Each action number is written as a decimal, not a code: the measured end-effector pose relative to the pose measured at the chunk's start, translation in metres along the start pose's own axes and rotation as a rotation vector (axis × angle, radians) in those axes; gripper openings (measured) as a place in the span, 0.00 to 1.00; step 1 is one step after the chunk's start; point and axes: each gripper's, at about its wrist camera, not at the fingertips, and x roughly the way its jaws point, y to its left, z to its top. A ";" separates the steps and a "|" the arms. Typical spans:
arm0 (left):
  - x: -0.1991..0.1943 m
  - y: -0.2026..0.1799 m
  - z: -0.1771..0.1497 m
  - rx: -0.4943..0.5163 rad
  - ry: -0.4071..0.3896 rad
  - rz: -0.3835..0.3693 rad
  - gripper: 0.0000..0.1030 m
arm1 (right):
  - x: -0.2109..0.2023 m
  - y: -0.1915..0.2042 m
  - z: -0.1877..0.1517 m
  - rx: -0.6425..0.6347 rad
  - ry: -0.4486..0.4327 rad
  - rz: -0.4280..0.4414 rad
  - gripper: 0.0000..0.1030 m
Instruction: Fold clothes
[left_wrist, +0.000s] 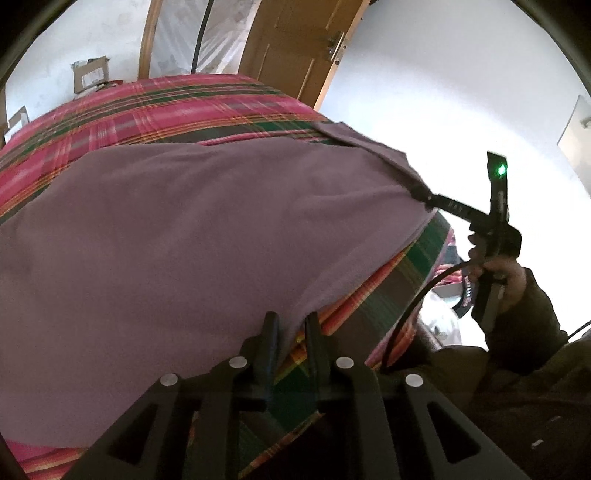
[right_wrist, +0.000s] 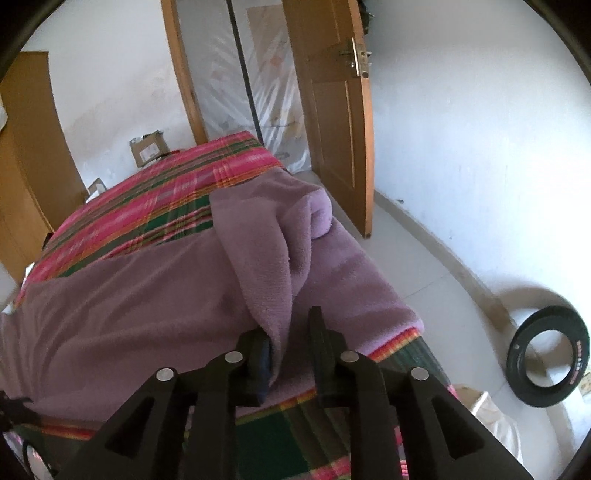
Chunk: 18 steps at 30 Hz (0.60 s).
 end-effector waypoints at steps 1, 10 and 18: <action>-0.002 0.001 0.001 -0.011 -0.005 -0.016 0.14 | -0.001 -0.001 0.000 -0.009 0.001 0.001 0.20; -0.011 -0.002 0.019 -0.027 -0.063 -0.100 0.15 | -0.014 -0.002 -0.010 -0.117 0.009 -0.050 0.31; 0.012 -0.001 0.028 -0.049 -0.021 -0.096 0.15 | -0.033 -0.001 -0.006 -0.131 -0.046 -0.020 0.31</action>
